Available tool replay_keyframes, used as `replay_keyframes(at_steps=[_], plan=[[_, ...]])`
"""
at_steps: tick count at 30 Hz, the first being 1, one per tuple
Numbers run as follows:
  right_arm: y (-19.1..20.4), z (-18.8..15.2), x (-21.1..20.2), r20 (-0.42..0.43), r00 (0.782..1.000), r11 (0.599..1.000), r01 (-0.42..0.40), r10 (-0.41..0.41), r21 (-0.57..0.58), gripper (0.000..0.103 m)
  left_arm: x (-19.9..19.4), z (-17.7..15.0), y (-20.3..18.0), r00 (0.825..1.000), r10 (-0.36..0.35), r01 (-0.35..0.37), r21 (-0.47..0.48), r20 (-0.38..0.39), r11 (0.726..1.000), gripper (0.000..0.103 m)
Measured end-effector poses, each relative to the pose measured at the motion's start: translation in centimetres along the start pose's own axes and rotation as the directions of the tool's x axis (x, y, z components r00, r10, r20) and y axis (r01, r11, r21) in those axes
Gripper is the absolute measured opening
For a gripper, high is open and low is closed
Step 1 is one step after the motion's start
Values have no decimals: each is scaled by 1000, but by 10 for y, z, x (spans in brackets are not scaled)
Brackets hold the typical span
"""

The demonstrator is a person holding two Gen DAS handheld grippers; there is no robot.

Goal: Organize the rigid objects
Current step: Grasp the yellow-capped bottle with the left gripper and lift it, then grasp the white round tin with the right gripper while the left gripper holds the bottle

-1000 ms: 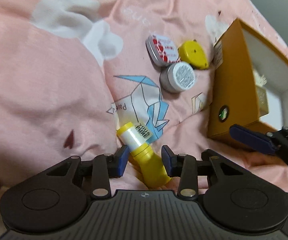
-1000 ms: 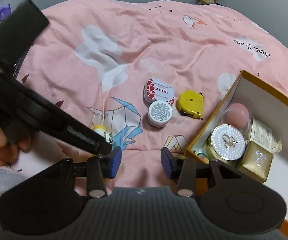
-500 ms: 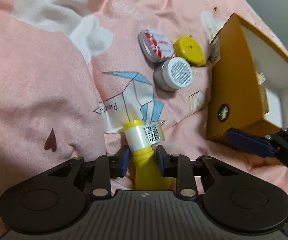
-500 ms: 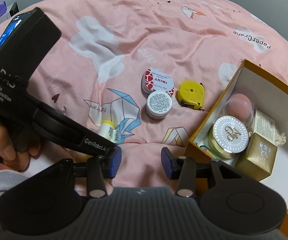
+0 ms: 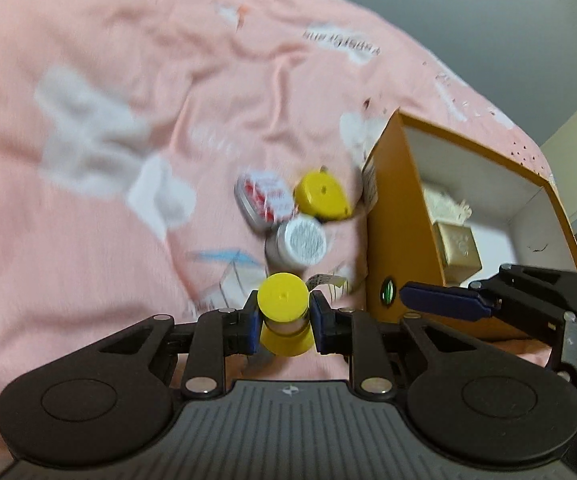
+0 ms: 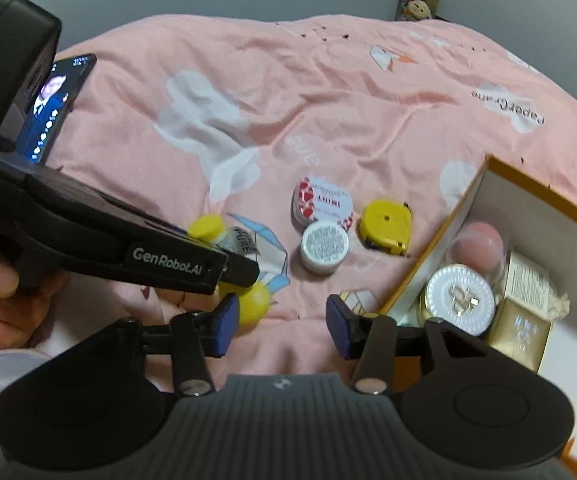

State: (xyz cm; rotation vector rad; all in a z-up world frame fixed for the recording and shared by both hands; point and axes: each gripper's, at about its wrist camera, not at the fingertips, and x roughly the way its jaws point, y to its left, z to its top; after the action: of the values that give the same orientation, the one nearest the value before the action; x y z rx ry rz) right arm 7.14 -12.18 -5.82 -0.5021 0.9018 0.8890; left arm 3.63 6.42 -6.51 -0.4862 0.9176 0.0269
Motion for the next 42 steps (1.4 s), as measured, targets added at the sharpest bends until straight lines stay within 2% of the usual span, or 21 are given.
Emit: replay_keyframes(at_steps=[4, 6, 8, 11, 15, 20, 25, 31, 37, 42], plan=[[-4, 15, 1, 0, 1000, 999, 26, -26, -26, 54, -3, 14, -3, 996, 68, -72, 57, 63, 996, 27], [-7, 22, 5, -3, 999, 998, 40, -40, -47, 54, -5, 21, 1, 994, 68, -73, 54, 83, 996, 27], [-9, 30, 12, -14, 998, 995, 57, -58, -78, 54, -2, 28, 6, 994, 71, -75, 44, 83, 996, 27], [-14, 40, 25, -49, 996, 991, 73, -79, -113, 54, 8, 31, 14, 990, 122, -125, 40, 75, 991, 27], [-19, 52, 41, -86, 994, 989, 56, -69, -140, 54, 26, 26, 35, 992, 125, -125, -23, 13, 992, 27], [-23, 59, 62, -136, 989, 987, 37, -59, -158, 54, 35, 22, 40, 992, 128, -129, -21, -10, 991, 29], [-29, 63, 78, -171, 985, 991, -4, -19, -131, 54, 41, 21, 41, 992, 120, -121, -23, -42, 992, 35], [-29, 64, 98, -217, 976, 992, -36, 9, -123, 52, 41, 20, 43, 992, 117, -119, -32, -55, 992, 37], [-30, 60, 114, -259, 965, 991, -62, 29, -120, 40, 40, 17, 38, 991, 123, -123, -2, -52, 992, 31], [-31, 58, 113, -237, 971, 993, -54, 27, -109, 39, 34, 16, 36, 992, 122, -122, 0, -23, 993, 30]])
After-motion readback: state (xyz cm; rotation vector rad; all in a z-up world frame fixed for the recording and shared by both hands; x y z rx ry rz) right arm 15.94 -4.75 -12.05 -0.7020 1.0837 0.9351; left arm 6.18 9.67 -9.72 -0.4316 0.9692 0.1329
